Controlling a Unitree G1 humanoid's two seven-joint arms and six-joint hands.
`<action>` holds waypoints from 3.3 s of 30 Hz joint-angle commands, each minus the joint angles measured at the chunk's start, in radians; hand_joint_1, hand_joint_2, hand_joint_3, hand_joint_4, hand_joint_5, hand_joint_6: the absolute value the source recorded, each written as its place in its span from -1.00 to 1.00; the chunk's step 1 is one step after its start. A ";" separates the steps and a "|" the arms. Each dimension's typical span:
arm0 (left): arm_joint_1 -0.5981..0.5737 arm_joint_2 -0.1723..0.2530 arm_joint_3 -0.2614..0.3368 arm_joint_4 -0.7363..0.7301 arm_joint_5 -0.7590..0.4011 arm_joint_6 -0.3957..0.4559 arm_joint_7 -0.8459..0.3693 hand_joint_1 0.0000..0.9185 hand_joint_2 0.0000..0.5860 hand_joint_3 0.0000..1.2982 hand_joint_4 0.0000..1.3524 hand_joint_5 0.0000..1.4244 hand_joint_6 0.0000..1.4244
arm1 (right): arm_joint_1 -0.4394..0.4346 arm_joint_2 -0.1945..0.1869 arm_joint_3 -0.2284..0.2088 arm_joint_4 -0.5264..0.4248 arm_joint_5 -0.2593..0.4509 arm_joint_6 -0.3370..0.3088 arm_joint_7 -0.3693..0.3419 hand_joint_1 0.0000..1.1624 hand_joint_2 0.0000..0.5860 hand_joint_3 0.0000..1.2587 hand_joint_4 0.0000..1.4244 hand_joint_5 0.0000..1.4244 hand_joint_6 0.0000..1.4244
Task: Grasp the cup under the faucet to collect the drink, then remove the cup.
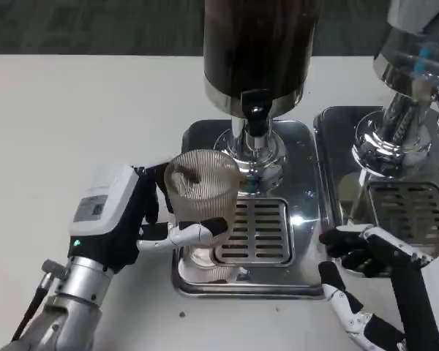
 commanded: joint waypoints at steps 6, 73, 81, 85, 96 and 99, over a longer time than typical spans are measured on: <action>-0.044 -0.026 -0.028 0.043 0.020 -0.005 -0.013 -0.29 -0.62 0.11 0.34 0.60 0.91 | 0.010 0.018 0.000 -0.017 0.013 -0.018 -0.013 0.03 0.39 -0.13 -0.20 -0.10 0.00; -0.069 -0.041 -0.055 0.081 -0.065 -0.045 -0.207 -0.91 -0.83 -0.49 -0.49 -0.32 -0.25 | -0.064 0.060 0.065 -0.001 0.032 -0.009 0.031 0.01 0.43 -0.12 -0.17 -0.10 0.01; -0.007 -0.005 -0.009 -0.010 -0.104 -0.066 -0.233 -0.91 -0.84 -0.51 -0.51 -0.35 -0.26 | -0.070 0.063 0.068 0.015 0.033 -0.012 0.021 0.00 0.43 -0.12 -0.17 -0.10 -0.01; 0.023 0.017 0.017 -0.061 -0.120 -0.075 -0.243 -0.91 -0.84 -0.53 -0.51 -0.35 -0.28 | -0.076 0.064 0.067 0.029 0.036 -0.015 0.015 0.00 0.43 -0.12 -0.18 -0.10 -0.02; 0.142 0.121 0.165 -0.205 -0.198 -0.131 -0.270 -0.91 -0.84 -0.56 -0.54 -0.38 -0.28 | -0.063 0.075 0.065 0.004 -0.001 -0.004 -0.004 0.02 0.40 -0.13 -0.20 -0.10 -0.02; 0.180 0.145 0.215 -0.257 -0.236 -0.147 -0.284 -0.91 -0.84 -0.56 -0.54 -0.38 -0.28 | -0.054 0.078 0.063 -0.003 -0.009 0.000 -0.008 0.02 0.40 -0.13 -0.20 -0.10 -0.02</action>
